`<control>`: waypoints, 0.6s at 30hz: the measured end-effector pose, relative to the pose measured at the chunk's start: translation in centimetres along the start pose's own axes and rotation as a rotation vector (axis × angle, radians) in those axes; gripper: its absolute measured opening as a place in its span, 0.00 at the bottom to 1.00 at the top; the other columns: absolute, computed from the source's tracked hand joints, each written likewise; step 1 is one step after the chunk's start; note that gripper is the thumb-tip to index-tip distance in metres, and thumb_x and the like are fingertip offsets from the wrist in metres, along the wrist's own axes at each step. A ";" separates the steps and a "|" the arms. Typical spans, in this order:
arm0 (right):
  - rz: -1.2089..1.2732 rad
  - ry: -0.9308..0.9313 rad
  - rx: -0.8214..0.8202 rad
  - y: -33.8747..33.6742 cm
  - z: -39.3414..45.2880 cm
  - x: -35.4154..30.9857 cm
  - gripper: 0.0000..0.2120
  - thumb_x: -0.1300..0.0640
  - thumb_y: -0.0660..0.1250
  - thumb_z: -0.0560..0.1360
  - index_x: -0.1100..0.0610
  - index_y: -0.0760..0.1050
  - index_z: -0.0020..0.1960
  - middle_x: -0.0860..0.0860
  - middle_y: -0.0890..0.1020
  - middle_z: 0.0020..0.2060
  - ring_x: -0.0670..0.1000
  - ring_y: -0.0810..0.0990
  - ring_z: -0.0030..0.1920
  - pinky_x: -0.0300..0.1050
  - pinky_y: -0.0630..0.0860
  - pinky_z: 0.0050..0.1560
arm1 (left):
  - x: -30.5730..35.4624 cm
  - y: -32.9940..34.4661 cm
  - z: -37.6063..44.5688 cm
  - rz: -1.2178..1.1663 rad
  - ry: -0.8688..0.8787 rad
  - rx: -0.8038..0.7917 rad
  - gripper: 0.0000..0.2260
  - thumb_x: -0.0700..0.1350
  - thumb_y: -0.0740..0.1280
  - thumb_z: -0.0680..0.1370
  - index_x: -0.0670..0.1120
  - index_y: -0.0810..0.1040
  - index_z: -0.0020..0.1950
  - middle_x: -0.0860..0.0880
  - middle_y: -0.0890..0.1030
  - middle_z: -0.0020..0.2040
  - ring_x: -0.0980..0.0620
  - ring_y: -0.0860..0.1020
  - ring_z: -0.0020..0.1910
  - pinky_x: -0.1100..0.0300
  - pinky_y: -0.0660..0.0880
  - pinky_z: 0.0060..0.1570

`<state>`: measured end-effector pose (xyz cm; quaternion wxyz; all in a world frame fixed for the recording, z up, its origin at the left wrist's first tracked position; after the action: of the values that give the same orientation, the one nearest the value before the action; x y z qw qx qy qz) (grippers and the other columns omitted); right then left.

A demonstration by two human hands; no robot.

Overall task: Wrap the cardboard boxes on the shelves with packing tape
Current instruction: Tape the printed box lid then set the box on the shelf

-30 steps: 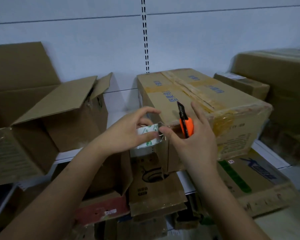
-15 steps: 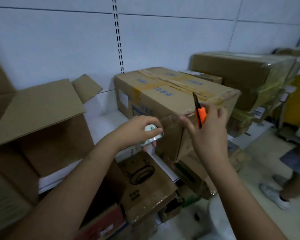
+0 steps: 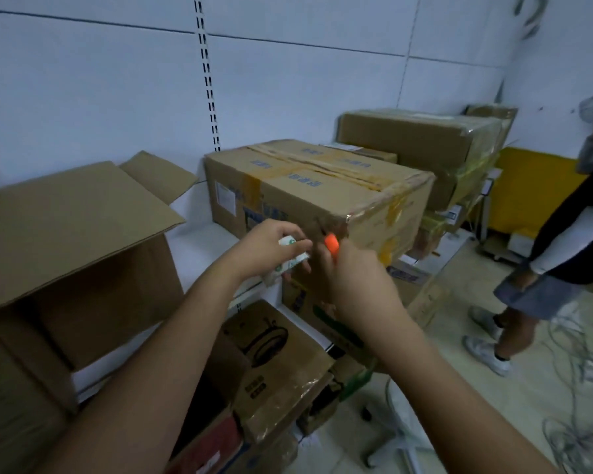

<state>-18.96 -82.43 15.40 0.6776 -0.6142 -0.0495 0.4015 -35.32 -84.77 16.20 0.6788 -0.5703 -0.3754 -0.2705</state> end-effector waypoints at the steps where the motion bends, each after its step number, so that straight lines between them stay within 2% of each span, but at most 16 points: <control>1: 0.044 0.122 -0.090 3.0 0.0 2.8 0.20 0.48 0.48 0.83 0.57 0.73 0.61 0.49 0.72 0.39 0.56 0.79 0.45 0.44 0.71 0.39 | -0.5 -0.7 -0.2 -0.004 -0.024 0.001 0.08 0.46 0.67 0.81 0.44 0.81 0.46 0.48 0.86 0.37 0.52 0.81 0.29 0.60 0.77 0.31; 3: 0.132 0.327 -0.176 7.6 -1.6 7.2 0.18 0.48 0.51 0.84 0.57 0.75 0.60 0.51 0.77 0.41 0.59 0.81 0.53 0.42 0.71 0.41 | -2.2 -2.4 -0.5 -0.001 -0.087 0.043 0.09 0.46 0.67 0.81 0.41 0.81 0.48 0.46 0.86 0.38 0.50 0.80 0.28 0.55 0.78 0.33; 4: 0.119 0.348 -0.173 8.6 -2.2 8.1 0.18 0.48 0.51 0.84 0.57 0.74 0.60 0.52 0.79 0.45 0.59 0.81 0.52 0.43 0.72 0.42 | -3.0 -3.1 -0.6 -0.010 -0.110 0.071 0.10 0.46 0.67 0.81 0.40 0.81 0.49 0.45 0.86 0.38 0.48 0.81 0.29 0.53 0.79 0.33; 6: -0.016 0.222 -0.094 8.5 -2.6 7.8 0.16 0.45 0.53 0.83 0.54 0.71 0.57 0.53 0.81 0.44 0.55 0.82 0.44 0.46 0.77 0.41 | -4.0 -3.6 -0.9 -0.034 -0.131 0.095 0.10 0.46 0.68 0.81 0.39 0.82 0.49 0.45 0.86 0.39 0.40 0.82 0.34 0.46 0.80 0.37; 8: -0.002 0.100 0.060 6.9 -2.4 6.9 0.14 0.41 0.54 0.81 0.52 0.69 0.52 0.49 0.79 0.37 0.51 0.80 0.35 0.48 0.77 0.35 | -4.1 -3.1 -1.2 -0.042 -0.121 0.080 0.09 0.46 0.68 0.81 0.40 0.82 0.48 0.46 0.86 0.39 0.34 0.82 0.37 0.42 0.81 0.39; 11: 0.250 0.051 0.394 2.8 -2.3 6.3 0.14 0.41 0.58 0.77 0.51 0.69 0.47 0.45 0.73 0.32 0.45 0.73 0.29 0.41 0.69 0.30 | -3.5 -2.1 -1.4 -0.082 -0.088 0.090 0.10 0.47 0.68 0.81 0.41 0.81 0.47 0.45 0.86 0.38 0.41 0.79 0.29 0.50 0.79 0.33; 13: 0.339 0.065 0.594 -0.3 -1.2 6.7 0.14 0.42 0.61 0.77 0.52 0.68 0.43 0.47 0.72 0.32 0.47 0.71 0.30 0.41 0.66 0.31 | -2.9 -1.3 -1.5 -0.140 -0.057 0.102 0.10 0.46 0.67 0.81 0.39 0.81 0.48 0.42 0.85 0.38 0.46 0.78 0.27 0.56 0.77 0.29; 15: 0.401 0.075 0.625 -2.3 1.4 7.4 0.14 0.42 0.65 0.77 0.53 0.70 0.43 0.48 0.74 0.33 0.48 0.72 0.33 0.43 0.70 0.34 | -2.2 -0.4 -1.5 -0.184 -0.035 0.109 0.10 0.46 0.67 0.81 0.39 0.80 0.49 0.41 0.84 0.37 0.46 0.78 0.28 0.57 0.77 0.29; 18: 0.453 0.064 0.529 -3.0 5.0 7.9 0.09 0.44 0.68 0.76 0.49 0.74 0.45 0.45 0.79 0.38 0.44 0.78 0.38 0.44 0.79 0.43 | -0.6 0.8 -1.3 -0.214 -0.009 0.143 0.09 0.48 0.68 0.80 0.42 0.81 0.48 0.42 0.85 0.38 0.39 0.81 0.34 0.55 0.79 0.32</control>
<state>-15.02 -73.44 15.83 0.7082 -0.4250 0.2151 0.5211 -34.72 -85.91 15.19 0.6832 -0.4782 -0.4555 -0.3115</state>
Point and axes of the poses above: each hand's wrist, its own z-axis towards the middle knuckle, its own y-axis out of the palm, x = y × z, the point moved 3 cm from there along z, towards the middle knuckle
